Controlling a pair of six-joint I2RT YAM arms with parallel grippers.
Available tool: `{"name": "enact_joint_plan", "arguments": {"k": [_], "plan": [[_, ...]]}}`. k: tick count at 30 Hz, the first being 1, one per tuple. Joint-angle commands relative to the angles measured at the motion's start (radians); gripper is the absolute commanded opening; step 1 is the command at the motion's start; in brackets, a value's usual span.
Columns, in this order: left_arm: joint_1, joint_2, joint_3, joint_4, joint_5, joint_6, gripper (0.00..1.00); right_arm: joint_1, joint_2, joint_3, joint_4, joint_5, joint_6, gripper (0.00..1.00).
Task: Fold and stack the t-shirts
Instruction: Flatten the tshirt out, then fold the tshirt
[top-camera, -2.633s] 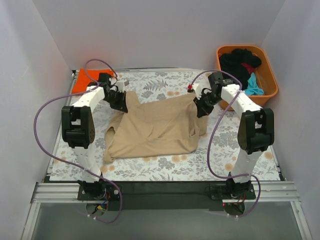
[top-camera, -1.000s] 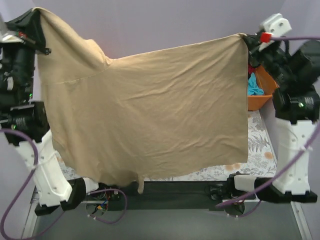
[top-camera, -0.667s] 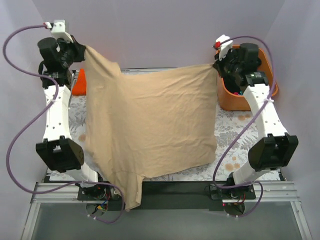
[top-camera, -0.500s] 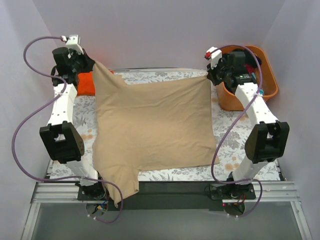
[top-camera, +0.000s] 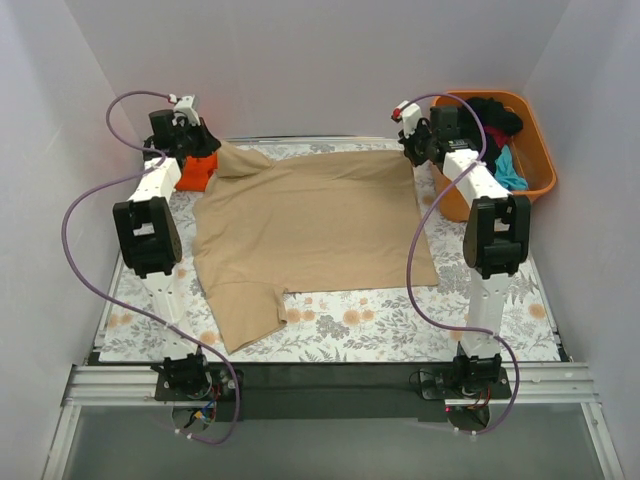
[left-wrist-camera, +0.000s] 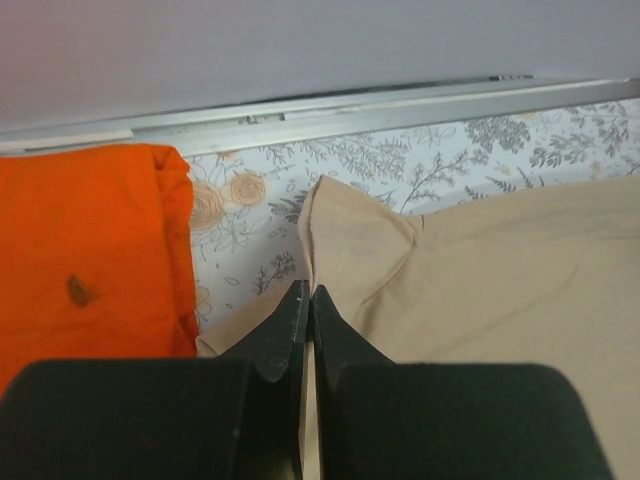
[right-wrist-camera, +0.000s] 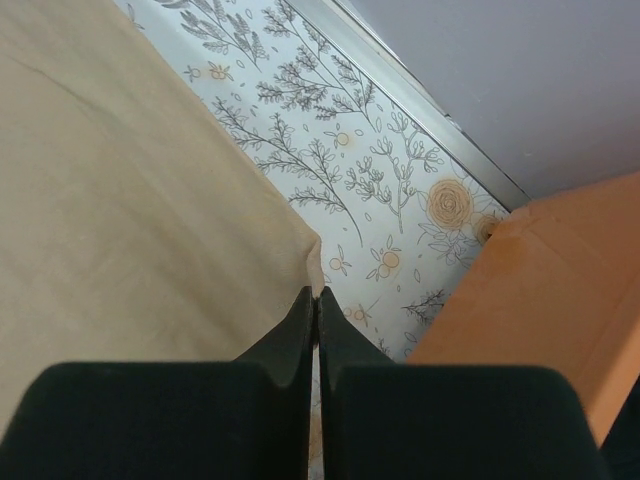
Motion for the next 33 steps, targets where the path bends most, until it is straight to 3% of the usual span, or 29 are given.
{"name": "enact_joint_plan", "arguments": {"k": [1, 9, 13, 22, 29, 33], "plan": [[-0.003, -0.002, 0.033, -0.015, 0.063, 0.016, 0.0, 0.001, 0.021, 0.075, 0.044, 0.04, -0.04, 0.01], [-0.006, -0.063, 0.001, -0.038, 0.108, 0.039, 0.0, 0.002, 0.003, 0.056, 0.031, 0.049, -0.069, 0.01], [-0.006, -0.196, -0.068, -0.127, 0.177, 0.122, 0.0, 0.001, -0.088, -0.031, 0.021, 0.03, -0.131, 0.01], [0.011, -0.549, -0.491, -0.248, 0.23, 0.333, 0.0, -0.021, -0.293, -0.342, 0.005, -0.029, -0.258, 0.01], [0.009, -0.563, -0.789, -0.275, 0.154, 0.499, 0.0, -0.018, -0.223, -0.431, -0.049, -0.026, -0.284, 0.01], [0.01, -0.557, -0.866, -0.275, 0.1, 0.565, 0.0, -0.018, -0.198, -0.468, -0.061, 0.008, -0.321, 0.01]]}}
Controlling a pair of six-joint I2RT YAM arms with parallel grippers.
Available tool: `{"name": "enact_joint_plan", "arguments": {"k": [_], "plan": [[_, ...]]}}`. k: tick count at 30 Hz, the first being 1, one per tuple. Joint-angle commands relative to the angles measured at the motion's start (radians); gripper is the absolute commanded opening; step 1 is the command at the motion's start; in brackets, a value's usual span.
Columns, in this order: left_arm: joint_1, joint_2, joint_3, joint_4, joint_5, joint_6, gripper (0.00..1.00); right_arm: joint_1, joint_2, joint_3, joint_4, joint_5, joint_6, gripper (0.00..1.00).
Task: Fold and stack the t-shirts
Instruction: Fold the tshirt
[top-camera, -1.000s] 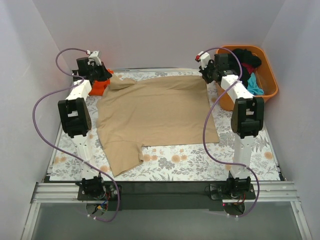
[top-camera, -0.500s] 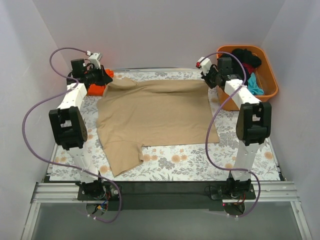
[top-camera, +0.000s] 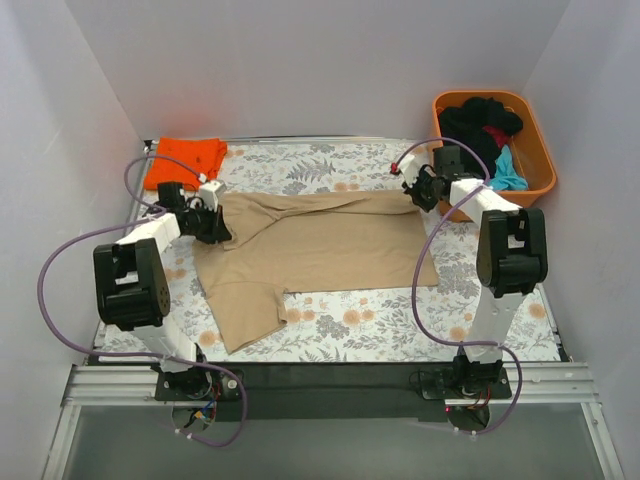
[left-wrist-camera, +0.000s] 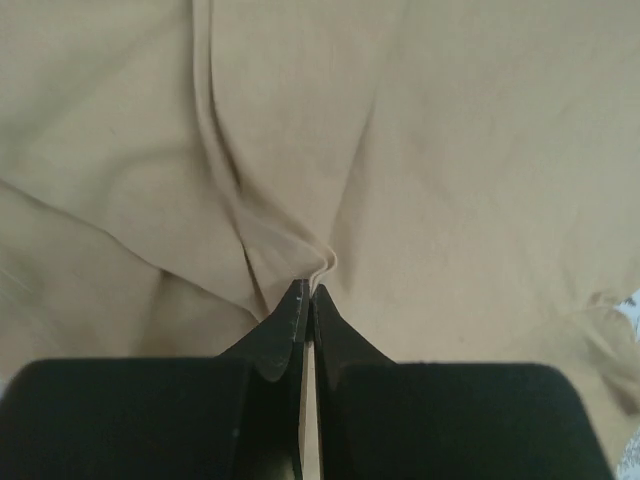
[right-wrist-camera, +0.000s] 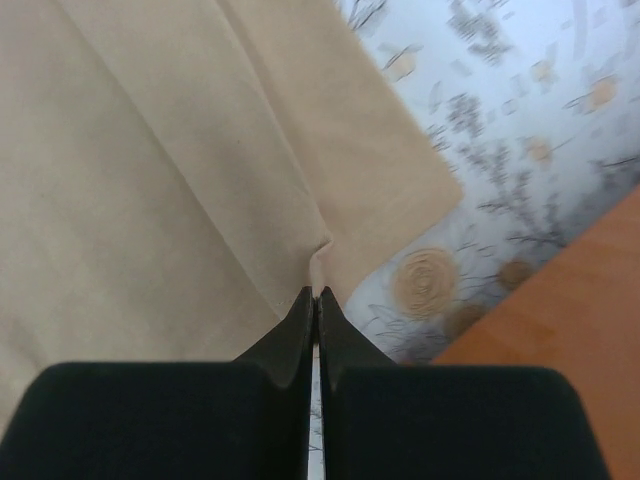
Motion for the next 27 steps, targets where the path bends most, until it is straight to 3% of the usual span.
{"name": "enact_joint_plan", "arguments": {"k": [1, 3, 4, 5, 8, 9, 12, 17, 22, 27], "plan": [[0.007, -0.03, -0.043, -0.038, -0.044, 0.126, 0.0, -0.006, 0.009, -0.04, -0.027, 0.019, -0.055, 0.03], [0.011, -0.044, -0.048, -0.066, -0.026, 0.157, 0.01, -0.015, -0.008, -0.057, -0.045, 0.016, -0.075, 0.08], [0.016, -0.06, -0.043, -0.091, -0.014, 0.16, 0.04, -0.017, -0.016, -0.065, -0.05, 0.014, -0.082, 0.08], [0.028, -0.067, -0.037, -0.106, 0.002, 0.16, 0.14, -0.021, -0.034, -0.076, -0.056, 0.013, -0.09, 0.09], [0.037, -0.065, 0.056, -0.236, 0.097, 0.194, 0.21, -0.034, -0.069, -0.065, -0.107, -0.007, -0.113, 0.2], [0.037, -0.062, 0.083, -0.258, 0.129, 0.189, 0.28, -0.04, -0.074, -0.054, -0.134, -0.015, -0.115, 0.29], [0.033, -0.038, 0.179, -0.267, 0.152, 0.116, 0.36, -0.046, -0.076, 0.025, -0.194, -0.062, -0.082, 0.48], [-0.03, 0.096, 0.322, -0.23, 0.066, 0.006, 0.4, -0.043, 0.001, 0.169, -0.266, -0.135, 0.013, 0.49], [-0.078, 0.214, 0.406, -0.177, -0.018, -0.059, 0.41, -0.018, 0.078, 0.272, -0.302, -0.11, 0.03, 0.41], [-0.169, 0.291, 0.483, -0.161, -0.099, -0.09, 0.42, 0.006, 0.122, 0.28, -0.322, -0.08, -0.024, 0.48]]}}
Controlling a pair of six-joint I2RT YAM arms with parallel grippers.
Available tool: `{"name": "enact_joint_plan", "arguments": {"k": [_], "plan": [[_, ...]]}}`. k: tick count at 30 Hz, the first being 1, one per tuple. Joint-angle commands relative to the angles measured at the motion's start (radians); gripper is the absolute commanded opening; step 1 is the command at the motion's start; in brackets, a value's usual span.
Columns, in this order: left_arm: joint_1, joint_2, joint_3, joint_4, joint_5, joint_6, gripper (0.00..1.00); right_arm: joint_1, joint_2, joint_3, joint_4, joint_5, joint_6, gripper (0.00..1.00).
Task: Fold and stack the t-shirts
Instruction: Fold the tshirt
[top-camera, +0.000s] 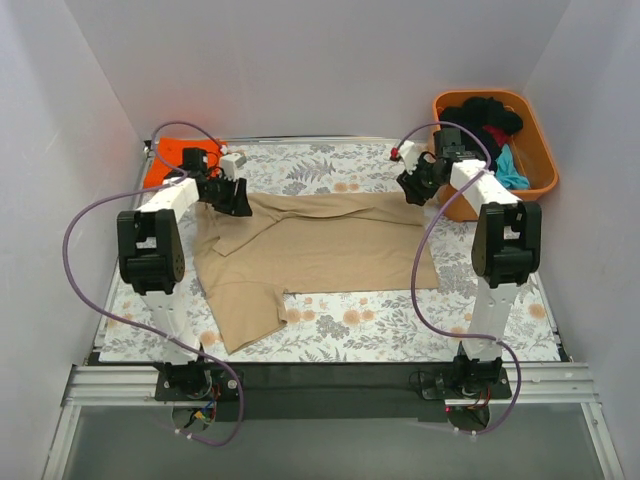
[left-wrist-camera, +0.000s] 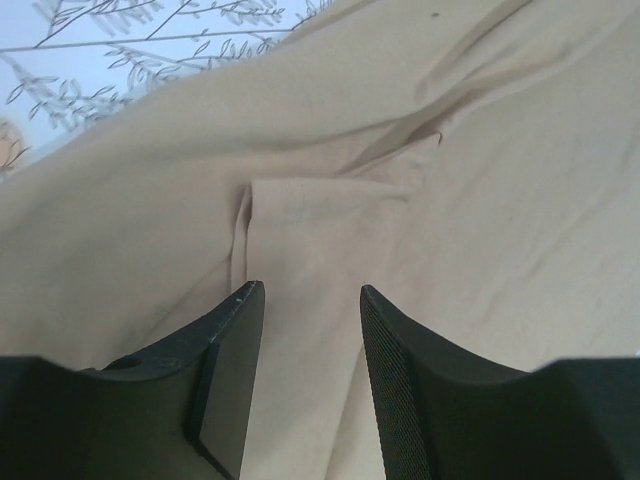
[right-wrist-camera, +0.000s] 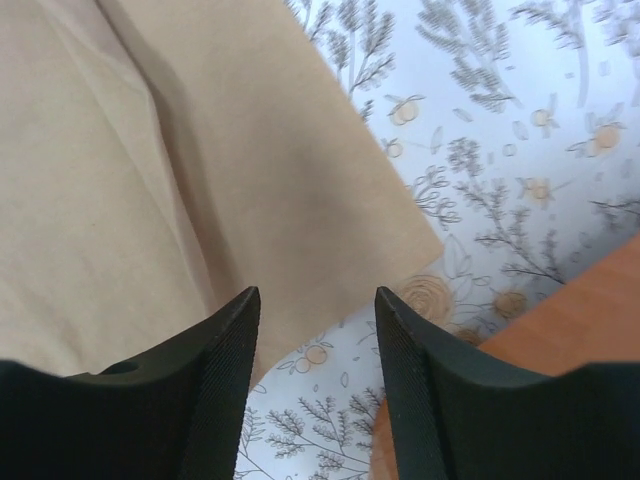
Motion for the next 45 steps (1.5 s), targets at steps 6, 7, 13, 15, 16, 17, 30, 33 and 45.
{"name": "enact_joint_plan", "arguments": {"k": [6, 7, 13, 15, 16, 17, 30, 33, 45], "plan": [[-0.08, 0.077, 0.109, 0.059, -0.122, -0.058, 0.42, 0.033, 0.016, -0.02, -0.052, 0.054, -0.083, 0.51], [-0.08, 0.089, 0.117, 0.07, -0.136, -0.064, 0.42, 0.036, 0.016, -0.025, -0.05, 0.055, -0.091, 0.51], [-0.086, 0.131, 0.171, 0.061, -0.162, -0.046, 0.43, 0.059, 0.054, -0.007, -0.044, 0.12, -0.118, 0.52], [-0.086, 0.129, 0.174, 0.061, -0.159, -0.044, 0.44, 0.068, 0.072, -0.002, -0.041, 0.138, -0.126, 0.52], [-0.086, 0.128, 0.177, 0.058, -0.161, -0.043, 0.44, 0.069, 0.074, -0.002, -0.04, 0.138, -0.131, 0.53], [-0.086, 0.129, 0.179, 0.055, -0.162, -0.044, 0.44, 0.075, 0.074, -0.005, -0.04, 0.137, -0.132, 0.53], [-0.086, 0.154, 0.217, -0.04, -0.084, -0.012, 0.44, 0.086, -0.001, -0.062, -0.038, 0.143, -0.184, 0.59], [-0.087, 0.187, 0.249, -0.066, -0.063, -0.007, 0.44, 0.085, -0.012, -0.068, -0.041, 0.143, -0.189, 0.61], [-0.087, 0.198, 0.254, -0.08, -0.049, -0.004, 0.14, 0.086, -0.021, -0.085, -0.066, 0.131, -0.21, 0.59]]}}
